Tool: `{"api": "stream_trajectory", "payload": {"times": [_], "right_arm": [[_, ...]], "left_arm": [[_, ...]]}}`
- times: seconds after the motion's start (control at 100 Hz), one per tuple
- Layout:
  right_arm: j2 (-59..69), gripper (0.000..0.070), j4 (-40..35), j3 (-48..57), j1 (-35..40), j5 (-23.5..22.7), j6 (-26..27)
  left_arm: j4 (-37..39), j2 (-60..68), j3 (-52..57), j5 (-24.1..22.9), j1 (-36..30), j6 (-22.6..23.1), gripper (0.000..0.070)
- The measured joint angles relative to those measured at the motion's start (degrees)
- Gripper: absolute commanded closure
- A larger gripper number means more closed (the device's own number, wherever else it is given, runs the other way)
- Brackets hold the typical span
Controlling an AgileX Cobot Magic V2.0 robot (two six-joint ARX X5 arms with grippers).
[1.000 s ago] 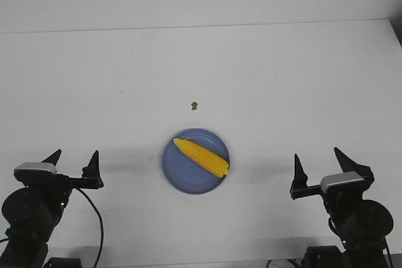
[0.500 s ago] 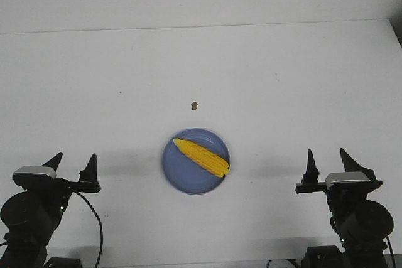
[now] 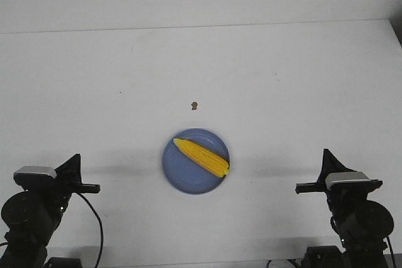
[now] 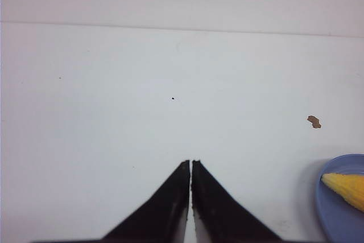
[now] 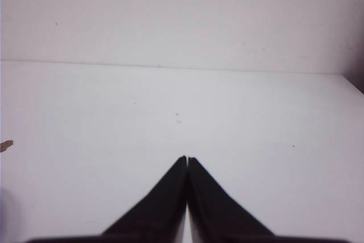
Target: Place corn on plate with both arms
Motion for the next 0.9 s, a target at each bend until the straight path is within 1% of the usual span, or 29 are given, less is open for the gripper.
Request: {"api": "stream_trajectory", "payload": {"times": [0.82, 0.9], "right_arm": [[0.0, 0.0698, 0.0, 0.0, 0.0, 0.0, 0.0], [0.0, 0.0698, 0.0, 0.0, 0.0, 0.0, 0.0]], "left_arm": [[0.0, -1.6, 0.0, 0.0, 0.0, 0.0, 0.0685], [1.0, -1.9, 0.0, -0.7, 0.0, 1.2, 0.0685]]}}
